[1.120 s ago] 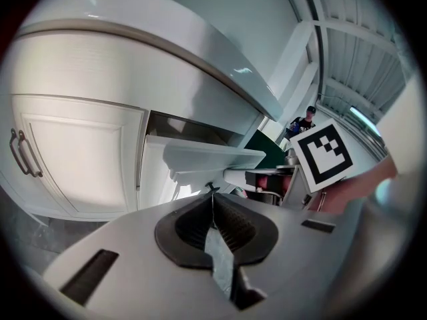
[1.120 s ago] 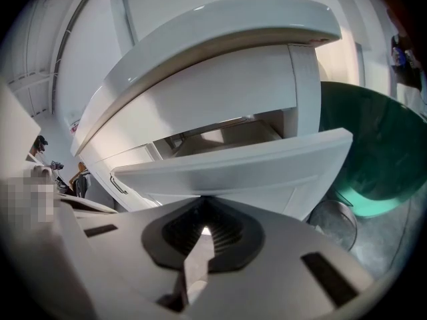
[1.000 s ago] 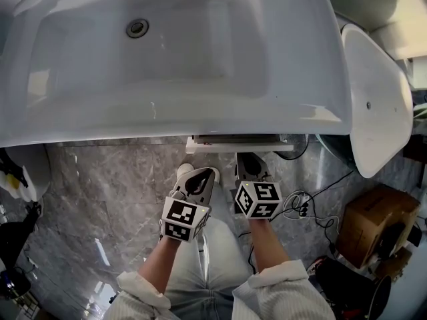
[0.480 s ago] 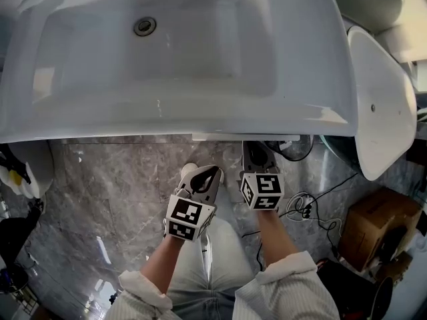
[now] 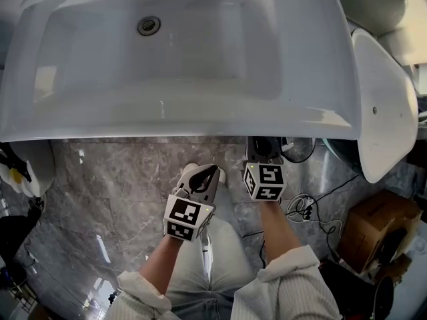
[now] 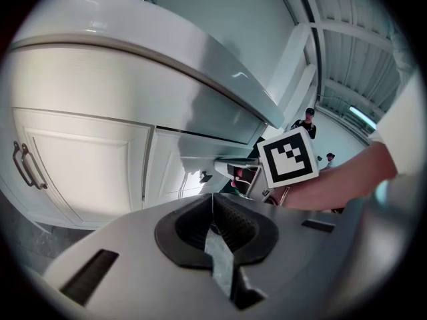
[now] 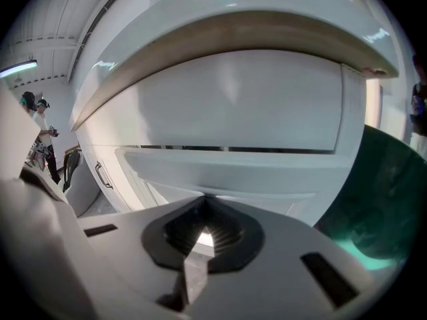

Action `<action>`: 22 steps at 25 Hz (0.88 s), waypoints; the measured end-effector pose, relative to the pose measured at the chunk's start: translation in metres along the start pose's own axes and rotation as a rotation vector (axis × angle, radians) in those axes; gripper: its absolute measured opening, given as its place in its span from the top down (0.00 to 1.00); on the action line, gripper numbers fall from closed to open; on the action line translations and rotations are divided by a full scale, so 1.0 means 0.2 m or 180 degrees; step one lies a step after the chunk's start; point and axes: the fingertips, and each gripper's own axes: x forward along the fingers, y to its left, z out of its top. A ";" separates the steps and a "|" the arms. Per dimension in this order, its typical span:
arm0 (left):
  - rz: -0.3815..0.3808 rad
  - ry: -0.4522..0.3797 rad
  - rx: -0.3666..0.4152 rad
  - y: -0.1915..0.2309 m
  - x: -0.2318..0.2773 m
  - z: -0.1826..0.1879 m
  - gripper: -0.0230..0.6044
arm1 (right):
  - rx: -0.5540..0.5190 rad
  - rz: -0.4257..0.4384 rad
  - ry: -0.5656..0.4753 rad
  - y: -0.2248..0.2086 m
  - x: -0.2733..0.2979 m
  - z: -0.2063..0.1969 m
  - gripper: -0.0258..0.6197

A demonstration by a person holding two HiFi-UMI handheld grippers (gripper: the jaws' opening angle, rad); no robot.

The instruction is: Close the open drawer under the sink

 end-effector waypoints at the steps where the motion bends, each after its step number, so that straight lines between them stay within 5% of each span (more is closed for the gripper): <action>1: 0.0002 -0.0001 0.0002 0.00 0.00 0.00 0.94 | -0.0002 -0.0007 -0.0006 0.00 0.01 0.00 0.95; 22: -0.0027 -0.0066 0.0085 0.02 -0.05 0.06 0.94 | 0.0133 -0.0187 -0.0077 -0.04 0.05 0.04 0.95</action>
